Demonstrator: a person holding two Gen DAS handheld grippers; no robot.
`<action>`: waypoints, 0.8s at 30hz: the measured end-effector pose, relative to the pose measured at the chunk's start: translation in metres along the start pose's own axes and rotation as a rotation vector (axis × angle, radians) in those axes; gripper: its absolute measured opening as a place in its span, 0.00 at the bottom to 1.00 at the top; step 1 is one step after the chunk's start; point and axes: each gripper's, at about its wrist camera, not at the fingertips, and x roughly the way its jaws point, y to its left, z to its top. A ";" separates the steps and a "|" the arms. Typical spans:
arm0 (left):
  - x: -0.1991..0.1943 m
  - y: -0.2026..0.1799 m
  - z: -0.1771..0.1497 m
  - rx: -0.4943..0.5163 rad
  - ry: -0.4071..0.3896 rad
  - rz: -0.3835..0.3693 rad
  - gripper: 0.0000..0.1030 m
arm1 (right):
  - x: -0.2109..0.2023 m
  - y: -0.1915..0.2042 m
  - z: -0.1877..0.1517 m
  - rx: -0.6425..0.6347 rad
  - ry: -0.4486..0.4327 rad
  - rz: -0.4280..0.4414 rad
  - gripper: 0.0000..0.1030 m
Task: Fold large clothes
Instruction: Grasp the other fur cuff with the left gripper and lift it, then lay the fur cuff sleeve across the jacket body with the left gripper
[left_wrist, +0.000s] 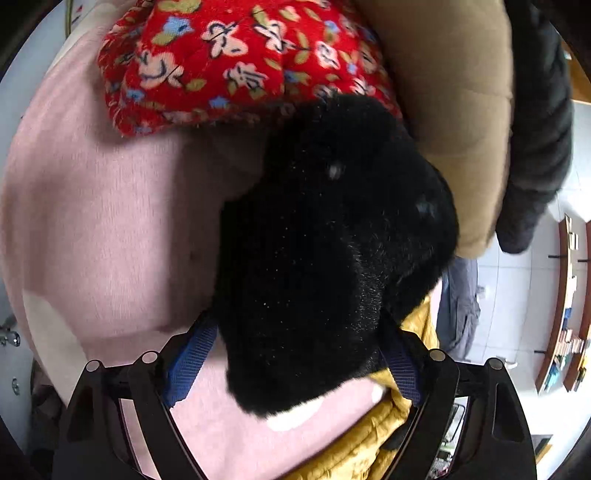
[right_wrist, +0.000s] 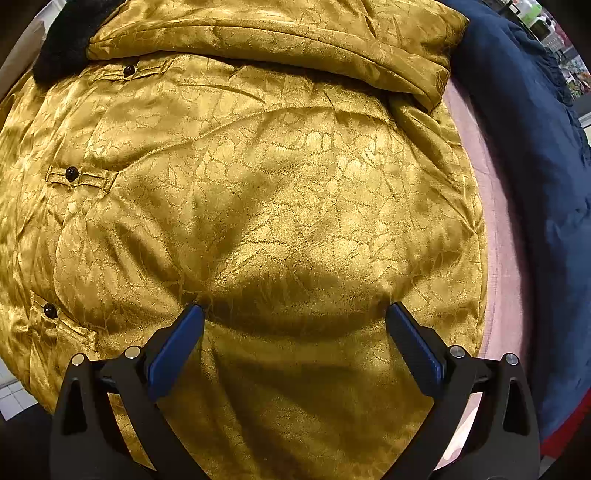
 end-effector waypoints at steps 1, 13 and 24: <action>0.002 -0.002 0.002 -0.006 -0.008 0.000 0.78 | 0.000 0.000 0.000 0.001 0.000 -0.003 0.94; 0.004 -0.068 0.003 0.162 -0.042 0.015 0.25 | -0.001 0.008 0.000 -0.019 -0.007 -0.022 0.94; -0.006 -0.248 -0.069 0.617 -0.072 -0.098 0.22 | 0.003 0.007 0.010 -0.040 -0.006 0.010 0.94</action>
